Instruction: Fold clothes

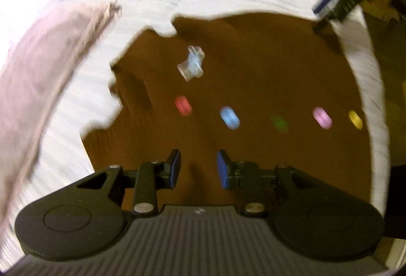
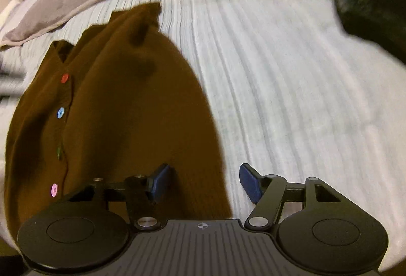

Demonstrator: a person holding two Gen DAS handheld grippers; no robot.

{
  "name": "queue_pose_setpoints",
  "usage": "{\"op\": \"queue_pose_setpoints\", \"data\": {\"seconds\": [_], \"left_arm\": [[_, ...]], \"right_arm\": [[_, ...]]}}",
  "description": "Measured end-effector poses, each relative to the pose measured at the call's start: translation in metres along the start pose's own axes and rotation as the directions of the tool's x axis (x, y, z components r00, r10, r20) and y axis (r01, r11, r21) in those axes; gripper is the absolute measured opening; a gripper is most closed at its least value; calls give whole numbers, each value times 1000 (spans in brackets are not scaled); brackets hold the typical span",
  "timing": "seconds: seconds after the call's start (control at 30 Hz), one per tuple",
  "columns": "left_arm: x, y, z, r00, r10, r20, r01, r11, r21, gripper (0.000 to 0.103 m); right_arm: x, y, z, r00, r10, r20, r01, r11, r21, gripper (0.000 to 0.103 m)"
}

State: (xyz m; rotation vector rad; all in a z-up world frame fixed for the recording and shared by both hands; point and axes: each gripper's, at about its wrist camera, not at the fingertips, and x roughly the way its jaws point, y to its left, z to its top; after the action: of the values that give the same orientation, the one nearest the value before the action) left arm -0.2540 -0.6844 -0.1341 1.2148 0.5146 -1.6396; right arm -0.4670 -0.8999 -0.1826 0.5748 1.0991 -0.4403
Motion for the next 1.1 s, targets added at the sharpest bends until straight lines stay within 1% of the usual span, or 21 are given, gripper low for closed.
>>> {"op": "queue_pose_setpoints", "data": {"seconds": [0.07, 0.1, 0.13, 0.17, 0.2, 0.27, 0.3, 0.37, 0.5, 0.6, 0.67, 0.73, 0.77, 0.8, 0.83, 0.87, 0.93, 1.0, 1.03, 1.07, 1.1], "left_arm": [[15, 22, 28, 1000, 20, 8, -20, 1000, 22, 30], [23, 34, 40, 1000, 28, 14, -28, 999, 29, 32], [31, 45, 51, 999, 30, 21, -31, 999, 31, 32], [39, 57, 62, 999, 32, 29, -33, 999, 33, 33], [47, 66, 71, 999, 31, 36, -32, 999, 35, 34], [63, 84, 86, 998, 24, 51, -26, 999, 39, 35], [72, 91, 93, 998, 18, 59, -21, 999, 43, 37], [92, 104, 106, 998, 1, 65, -4, 999, 46, 42], [136, 124, 125, 997, -64, 41, 62, 997, 39, 43], [166, 127, 135, 995, -103, -3, 103, 993, 54, 43], [186, 130, 138, 991, -125, -53, 127, 991, 40, 42], [194, 130, 138, 980, -173, -96, 176, 984, 25, 25], [197, 130, 138, 974, -197, -116, 200, 980, 17, 5], [193, 128, 140, 975, -192, -116, 197, 980, 36, 5], [184, 128, 142, 978, -186, -99, 192, 980, 59, 5], [170, 129, 148, 981, -181, -64, 186, 980, 74, 5], [134, 139, 162, 987, -158, 33, 154, 984, 87, 5], [97, 149, 176, 981, -131, 144, 117, 988, 102, 5], [88, 151, 179, 977, -111, 181, 92, 990, 108, 6], [81, 153, 182, 972, -90, 216, 67, 991, 113, 6], [80, 154, 182, 972, -71, 226, 48, 993, 105, 11]], "right_arm": [[9, -2, -2, 999, 39, -30, -39, 999, 4, 36], [12, -3, -3, 998, 57, -41, -57, 998, 8, 25], [7, -6, -4, 998, 59, -29, -59, 998, 27, 6], [2, -8, -4, 998, 60, -14, -59, 997, 46, 5], [-11, -10, -8, 999, 40, 21, -41, 997, 68, 5], [-43, -7, -19, 995, -55, 87, 48, 995, 83, 5], [-57, -4, -29, 991, -88, 101, 79, 993, 87, 5], [-74, 1, -50, 989, -117, 90, 104, 985, 134, 5], [-78, 7, -85, 986, -165, 35, 155, 967, 202, 5], [-73, 5, -93, 986, -163, 28, 151, 958, 243, 5], [-69, 2, -92, 987, -157, 28, 145, 956, 257, 5], [-66, -4, -86, 989, -148, 25, 136, 956, 259, 5], [-69, -5, -82, 990, -142, 26, 131, 957, 259, 5], [-72, -7, -79, 990, -136, 29, 124, 958, 257, 5], [-78, -10, -75, 991, -131, 38, 117, 961, 250, 5], [-87, -12, -70, 989, -133, 57, 116, 964, 240, 5], [-111, -15, -61, 978, -167, 126, 134, 963, 233, 5], [-134, -17, -56, 958, -219, 188, 172, 956, 237, 5], [-143, -18, -56, 946, -247, 209, 194, 950, 245, 5], [-141, -23, -59, 941, -267, 207, 206, 939, 274, 5], [-139, -27, -62, 936, -287, 203, 219, 928, 303, 5]]}}
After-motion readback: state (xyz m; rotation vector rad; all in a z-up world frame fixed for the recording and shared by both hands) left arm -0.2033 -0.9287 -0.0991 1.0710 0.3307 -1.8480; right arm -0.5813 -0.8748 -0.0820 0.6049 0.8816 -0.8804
